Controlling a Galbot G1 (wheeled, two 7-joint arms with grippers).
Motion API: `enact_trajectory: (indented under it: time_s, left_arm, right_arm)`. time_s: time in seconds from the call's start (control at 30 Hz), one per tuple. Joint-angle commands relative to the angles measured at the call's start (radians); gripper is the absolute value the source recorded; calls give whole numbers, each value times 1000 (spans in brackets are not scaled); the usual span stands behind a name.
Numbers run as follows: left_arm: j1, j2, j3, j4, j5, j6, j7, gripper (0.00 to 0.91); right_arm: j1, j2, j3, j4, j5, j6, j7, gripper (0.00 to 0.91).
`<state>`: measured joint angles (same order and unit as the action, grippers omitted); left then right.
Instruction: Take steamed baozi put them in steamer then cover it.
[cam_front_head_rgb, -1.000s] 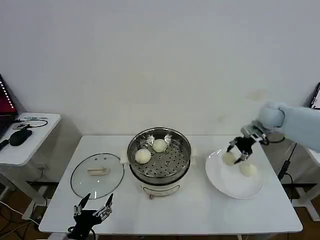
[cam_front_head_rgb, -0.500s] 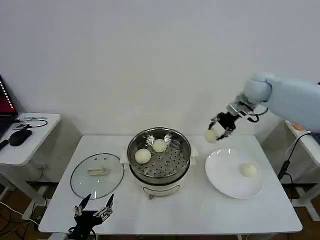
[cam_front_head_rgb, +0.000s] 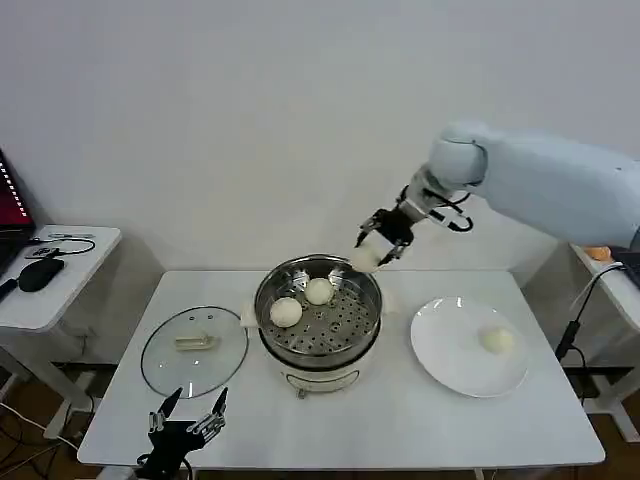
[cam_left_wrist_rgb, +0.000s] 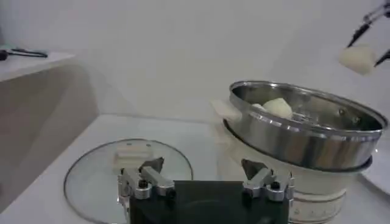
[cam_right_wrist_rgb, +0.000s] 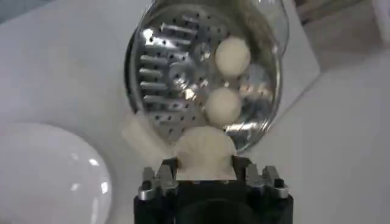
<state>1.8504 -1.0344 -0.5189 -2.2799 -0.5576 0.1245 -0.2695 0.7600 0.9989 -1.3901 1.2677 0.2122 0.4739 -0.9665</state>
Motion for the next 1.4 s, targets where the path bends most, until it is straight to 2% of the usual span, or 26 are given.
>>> enact_trajectory:
  time_s: [0.03,0.27,0.57,1.03,1.4]
  left_arm:
    - [-3,-2,0,-2,0,0,1,907]
    - [1,-4,0,-5,2,0,1,907]
    - [2,-4,0,-6,2,0,1,907]
    - [5,-3,0,-8,0,-1,0,907]
    - [5,-2,-2,-10,-5,-2,-1,907]
  right_arm:
    - [-2,34,33,103,-73,55,37,615]
    - [-26,46,46,144,-177,95,54,615]
    - [-44,56,31,183,-211,103,67,615]
    - [-74,79,14,246,-315,128,85,615]
    - [-123,119,24,220,-388,141,90,615]
